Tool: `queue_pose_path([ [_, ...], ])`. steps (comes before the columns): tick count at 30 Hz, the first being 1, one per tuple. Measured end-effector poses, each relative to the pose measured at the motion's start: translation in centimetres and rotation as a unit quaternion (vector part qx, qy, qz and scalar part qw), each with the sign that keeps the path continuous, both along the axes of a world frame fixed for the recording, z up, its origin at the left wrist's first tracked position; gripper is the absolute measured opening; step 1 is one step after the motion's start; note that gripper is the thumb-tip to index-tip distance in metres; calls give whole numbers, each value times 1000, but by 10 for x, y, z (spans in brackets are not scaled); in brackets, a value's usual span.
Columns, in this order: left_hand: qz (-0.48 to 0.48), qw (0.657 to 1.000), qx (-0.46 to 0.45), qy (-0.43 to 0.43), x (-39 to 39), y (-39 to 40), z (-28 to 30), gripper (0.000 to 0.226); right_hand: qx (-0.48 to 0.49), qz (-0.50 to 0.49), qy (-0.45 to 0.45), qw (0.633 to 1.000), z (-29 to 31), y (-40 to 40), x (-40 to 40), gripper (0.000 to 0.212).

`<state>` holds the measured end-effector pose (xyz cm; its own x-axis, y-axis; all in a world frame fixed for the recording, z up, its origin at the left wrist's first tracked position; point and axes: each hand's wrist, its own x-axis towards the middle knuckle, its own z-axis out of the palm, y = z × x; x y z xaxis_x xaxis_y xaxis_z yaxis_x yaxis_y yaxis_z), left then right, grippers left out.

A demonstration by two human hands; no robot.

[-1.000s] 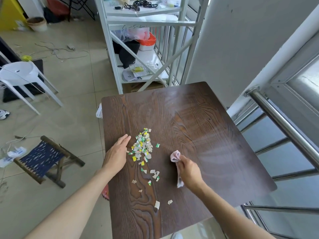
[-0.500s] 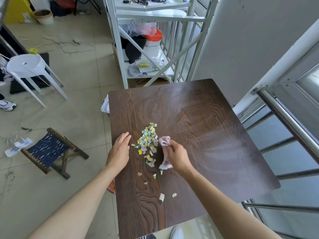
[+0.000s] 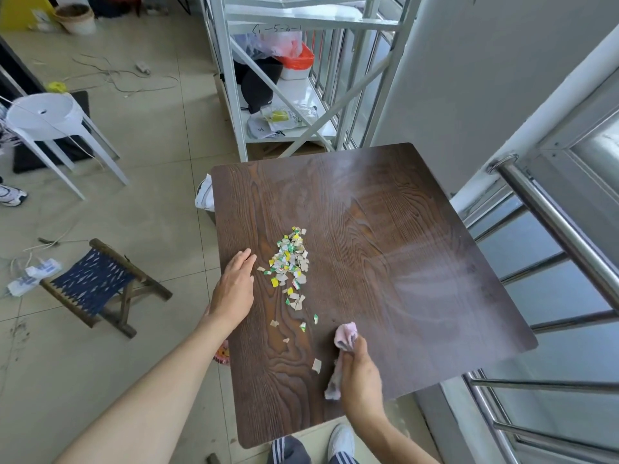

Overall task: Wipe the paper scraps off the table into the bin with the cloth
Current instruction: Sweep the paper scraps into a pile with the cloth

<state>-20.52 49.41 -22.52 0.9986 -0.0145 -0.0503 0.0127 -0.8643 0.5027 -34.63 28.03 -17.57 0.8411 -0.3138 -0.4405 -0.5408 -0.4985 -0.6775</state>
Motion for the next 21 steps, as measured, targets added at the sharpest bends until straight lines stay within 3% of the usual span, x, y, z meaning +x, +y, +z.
queue_pose_path([
  [9, 6, 1000, -7, 4, 3, 5, -2, 48, 99, -85, 55, 990, -7, 71, 83, 19],
  [21, -18, 1000, 1, -1, 8, 15, -2, 50, 228, -204, 19, 952, 6, 116, 153, 30],
])
